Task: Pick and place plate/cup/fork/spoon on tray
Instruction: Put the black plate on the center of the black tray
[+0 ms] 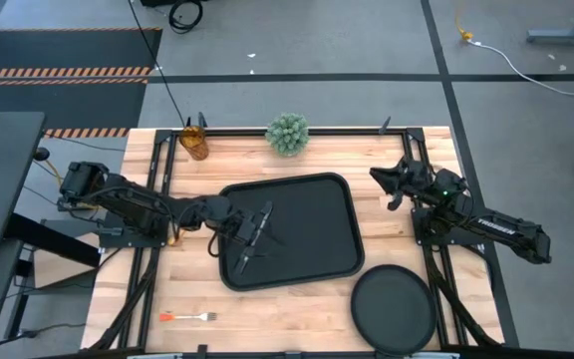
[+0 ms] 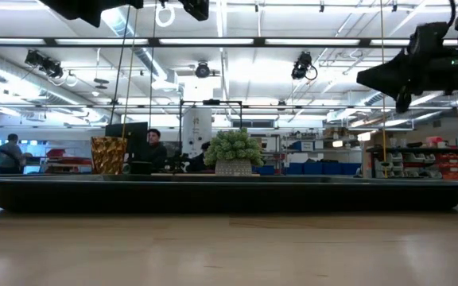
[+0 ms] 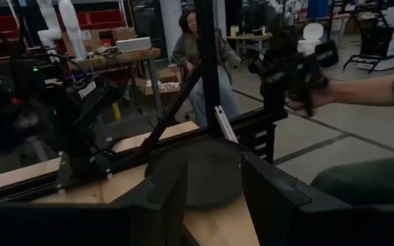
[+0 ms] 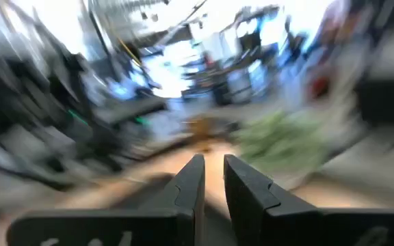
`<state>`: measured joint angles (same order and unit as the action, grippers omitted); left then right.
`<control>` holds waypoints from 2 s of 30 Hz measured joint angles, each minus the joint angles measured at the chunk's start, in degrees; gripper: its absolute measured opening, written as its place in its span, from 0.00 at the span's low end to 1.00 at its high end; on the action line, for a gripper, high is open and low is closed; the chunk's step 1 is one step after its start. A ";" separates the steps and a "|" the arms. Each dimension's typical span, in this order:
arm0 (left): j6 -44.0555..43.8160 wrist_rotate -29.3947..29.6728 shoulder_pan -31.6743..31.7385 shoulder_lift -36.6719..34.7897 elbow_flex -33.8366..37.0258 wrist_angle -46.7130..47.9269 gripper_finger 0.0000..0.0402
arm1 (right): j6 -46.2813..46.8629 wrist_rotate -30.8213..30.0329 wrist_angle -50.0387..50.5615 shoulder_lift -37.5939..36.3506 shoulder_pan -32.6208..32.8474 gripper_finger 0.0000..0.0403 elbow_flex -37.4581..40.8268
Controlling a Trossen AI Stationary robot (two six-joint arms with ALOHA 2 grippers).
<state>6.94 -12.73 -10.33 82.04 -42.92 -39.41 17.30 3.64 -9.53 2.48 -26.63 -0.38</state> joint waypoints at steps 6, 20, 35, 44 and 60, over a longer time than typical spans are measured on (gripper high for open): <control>0.06 0.02 1.35 -0.02 0.00 -0.56 0.35 | 22.61 0.28 -3.70 0.01 0.35 0.15 0.00; -1.35 0.00 1.86 -0.07 0.00 -1.46 0.35 | 26.35 -11.85 -9.23 6.83 16.91 0.10 0.00; -1.73 0.02 1.92 -0.09 0.00 -0.97 0.35 | 17.83 -40.33 -28.20 38.67 48.37 0.01 -5.92; -6.19 0.00 1.90 -0.09 0.00 0.16 0.35 | 15.58 -44.59 -26.25 55.15 51.71 0.01 -17.36; -6.43 0.00 1.73 -0.14 0.00 1.55 0.35 | 42.13 -41.50 30.86 73.92 55.67 0.00 -51.46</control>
<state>0.51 -12.73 -8.60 81.90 -42.92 -37.86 59.43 -37.86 21.33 76.40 29.04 -51.84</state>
